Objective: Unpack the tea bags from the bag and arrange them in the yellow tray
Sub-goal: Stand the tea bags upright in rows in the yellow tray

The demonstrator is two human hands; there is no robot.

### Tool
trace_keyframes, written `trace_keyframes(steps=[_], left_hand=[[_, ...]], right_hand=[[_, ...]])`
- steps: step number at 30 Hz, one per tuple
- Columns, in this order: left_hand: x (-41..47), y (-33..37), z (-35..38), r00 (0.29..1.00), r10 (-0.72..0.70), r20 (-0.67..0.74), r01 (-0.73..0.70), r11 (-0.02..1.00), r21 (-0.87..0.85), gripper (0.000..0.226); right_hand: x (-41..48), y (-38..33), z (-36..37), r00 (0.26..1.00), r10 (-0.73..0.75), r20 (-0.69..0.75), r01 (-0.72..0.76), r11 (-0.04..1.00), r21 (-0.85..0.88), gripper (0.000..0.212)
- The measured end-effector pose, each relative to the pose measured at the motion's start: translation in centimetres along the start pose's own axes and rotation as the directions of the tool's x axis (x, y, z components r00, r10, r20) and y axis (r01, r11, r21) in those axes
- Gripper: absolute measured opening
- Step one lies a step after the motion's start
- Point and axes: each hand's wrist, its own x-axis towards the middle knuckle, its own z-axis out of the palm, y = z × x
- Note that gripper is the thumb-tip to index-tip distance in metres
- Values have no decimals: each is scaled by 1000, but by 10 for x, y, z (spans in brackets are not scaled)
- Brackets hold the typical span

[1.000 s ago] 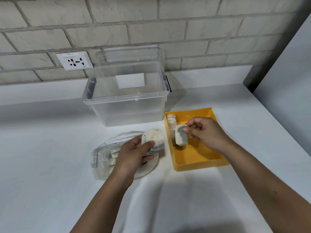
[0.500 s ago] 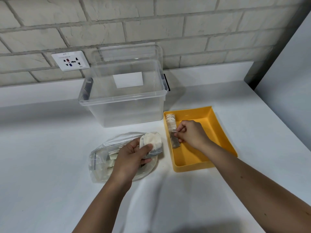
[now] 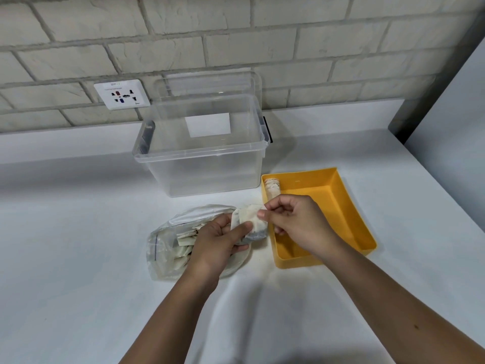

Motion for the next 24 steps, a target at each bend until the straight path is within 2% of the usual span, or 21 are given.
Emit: trace_keyframes(steps=[4, 8, 10, 14, 18, 24], left_hand=[[-2, 0, -2, 1000, -7, -28, 7, 1000, -21, 19], [-4, 2, -10, 996, -13, -87, 10, 999, -34, 14], [-4, 4, -11, 996, -6, -93, 5, 1000, -15, 11], [-5, 4, -9, 996, 25, -84, -23, 999, 29, 8], [-5, 2, -6, 996, 16, -89, -12, 999, 48, 9], [-4, -1, -10, 995, 11, -99, -4, 998, 68, 9]], right_hand=[[0, -4, -12, 1000, 3, 2, -3, 1000, 12, 10], [12, -1, -45, 995, -61, -79, 51, 991, -127, 9], [18, 7, -56, 998, -38, -41, 27, 972, -234, 11], [23, 35, -50, 987, 118, 108, -68, 921, -384, 13], [34, 48, -37, 979, 178, 102, -127, 917, -379, 11], [43, 49, -28, 994, 103, 19, -90, 929, -359, 12]])
